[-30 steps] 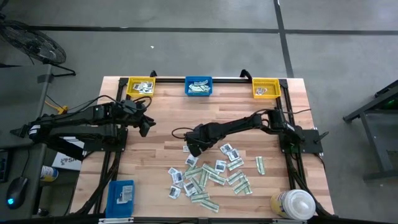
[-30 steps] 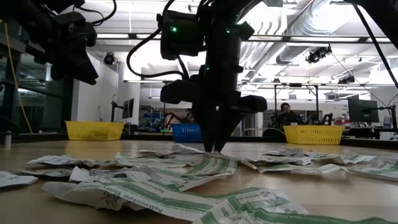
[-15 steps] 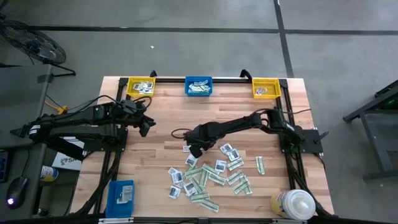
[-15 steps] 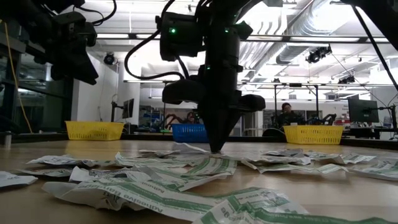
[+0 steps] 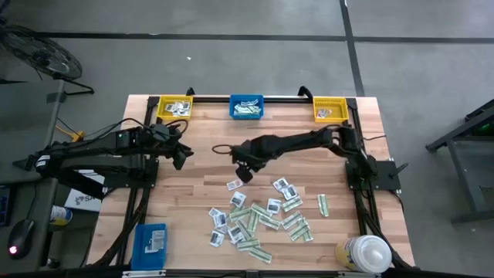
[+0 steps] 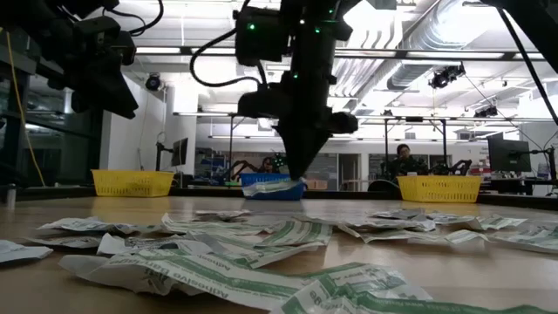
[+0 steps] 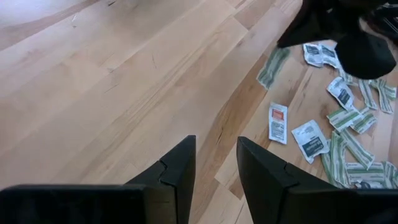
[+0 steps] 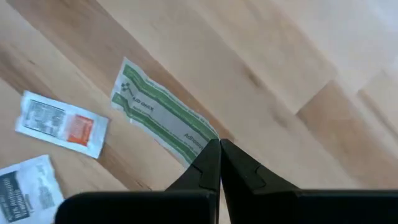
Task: Pick & Place First Aid Supplies
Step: Put the green bandage pack into the top blue bin
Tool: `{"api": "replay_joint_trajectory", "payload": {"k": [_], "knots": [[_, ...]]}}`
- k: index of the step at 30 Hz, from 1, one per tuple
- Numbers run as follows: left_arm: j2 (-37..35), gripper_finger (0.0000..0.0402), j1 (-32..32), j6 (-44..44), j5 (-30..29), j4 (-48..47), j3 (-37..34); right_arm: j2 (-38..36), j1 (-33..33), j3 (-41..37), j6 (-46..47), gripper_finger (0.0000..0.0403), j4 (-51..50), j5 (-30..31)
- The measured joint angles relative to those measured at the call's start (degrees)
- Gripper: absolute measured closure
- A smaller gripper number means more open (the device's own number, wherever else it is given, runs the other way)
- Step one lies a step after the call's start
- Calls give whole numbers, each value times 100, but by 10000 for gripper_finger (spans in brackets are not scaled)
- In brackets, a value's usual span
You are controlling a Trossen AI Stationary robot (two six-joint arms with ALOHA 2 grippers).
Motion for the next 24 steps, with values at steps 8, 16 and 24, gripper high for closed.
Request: {"api": "replay_joint_trajectory", "payload": {"k": [8, 16, 24], "knots": [[1, 285, 0, -8, -4, 7, -2, -361, -714, 11, -1122, 403, 133, 323], [0, 285, 2, -448, -283, 50, -2, -509, -1936, 22, -2359, 403, 602, 225], [1, 285, 2, -930, -842, 344, -3, -519, -3022, 22, -3082, 403, 1662, -379]]}}
